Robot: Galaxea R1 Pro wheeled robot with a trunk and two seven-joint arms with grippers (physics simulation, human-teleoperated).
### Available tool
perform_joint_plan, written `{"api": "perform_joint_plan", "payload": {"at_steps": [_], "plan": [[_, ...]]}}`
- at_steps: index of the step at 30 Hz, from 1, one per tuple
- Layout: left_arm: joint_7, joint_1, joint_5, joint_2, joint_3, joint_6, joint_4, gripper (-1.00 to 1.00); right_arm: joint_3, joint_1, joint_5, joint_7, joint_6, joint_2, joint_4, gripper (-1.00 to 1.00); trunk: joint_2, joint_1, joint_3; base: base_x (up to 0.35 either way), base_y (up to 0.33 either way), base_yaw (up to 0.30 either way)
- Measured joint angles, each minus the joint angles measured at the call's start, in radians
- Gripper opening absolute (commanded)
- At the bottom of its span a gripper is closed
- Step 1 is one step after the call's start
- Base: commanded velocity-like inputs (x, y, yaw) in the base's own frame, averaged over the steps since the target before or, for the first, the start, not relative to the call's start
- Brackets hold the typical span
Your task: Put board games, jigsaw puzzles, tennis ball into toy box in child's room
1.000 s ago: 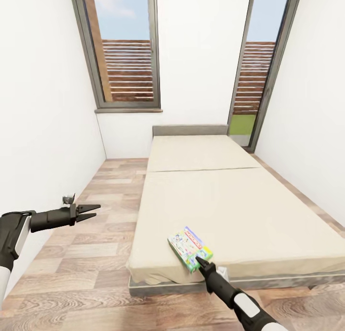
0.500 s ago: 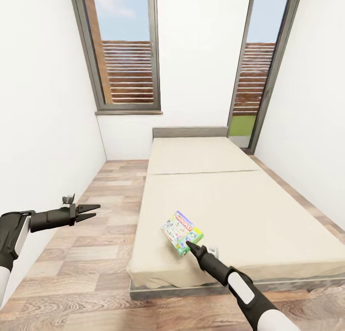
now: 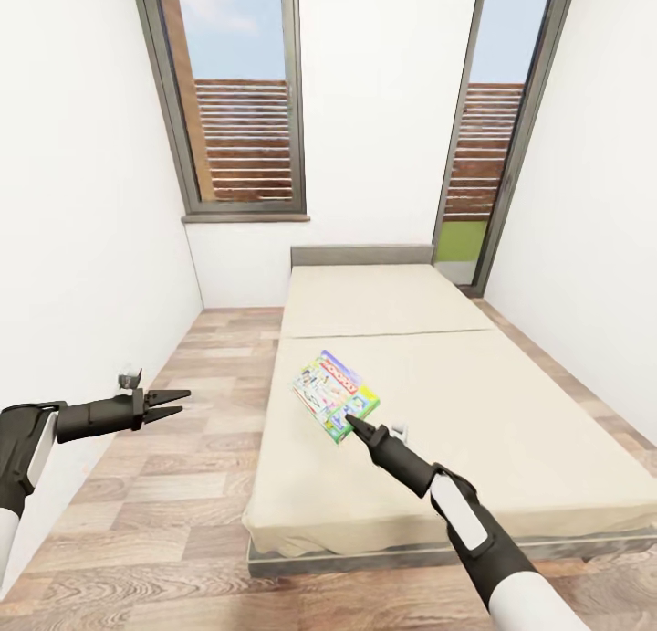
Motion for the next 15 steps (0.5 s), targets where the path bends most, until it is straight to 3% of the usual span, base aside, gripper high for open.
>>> {"api": "perform_joint_plan", "payload": {"at_steps": [2,3,7,15], "plan": [[0.000,0.000,0.000,0.000,0.000,0.000,0.000,1.00,-0.006,0.001,0.002,0.000,-0.003,-0.001,-0.027,-1.00,0.014,-0.008,0.006,0.000,0.000,0.000],[0.000,0.000,0.000,0.000,-0.001,0.000,0.000,1.00,-0.011,0.002,0.002,0.001,-0.003,-0.021,-0.043,-1.00,0.021,-0.011,0.009,0.000,0.000,0.000],[-0.001,0.000,0.000,0.000,-0.001,0.000,0.000,1.00,-0.012,0.002,0.000,0.005,-0.002,-0.054,-0.048,-1.00,0.049,-0.027,0.022,0.000,0.000,0.000],[0.002,0.000,-0.001,-0.004,-0.002,0.000,0.000,1.00,-0.038,0.002,-0.002,0.060,-0.001,-0.065,-0.043,-1.00,0.105,-0.057,0.047,0.000,0.000,0.000]]}}
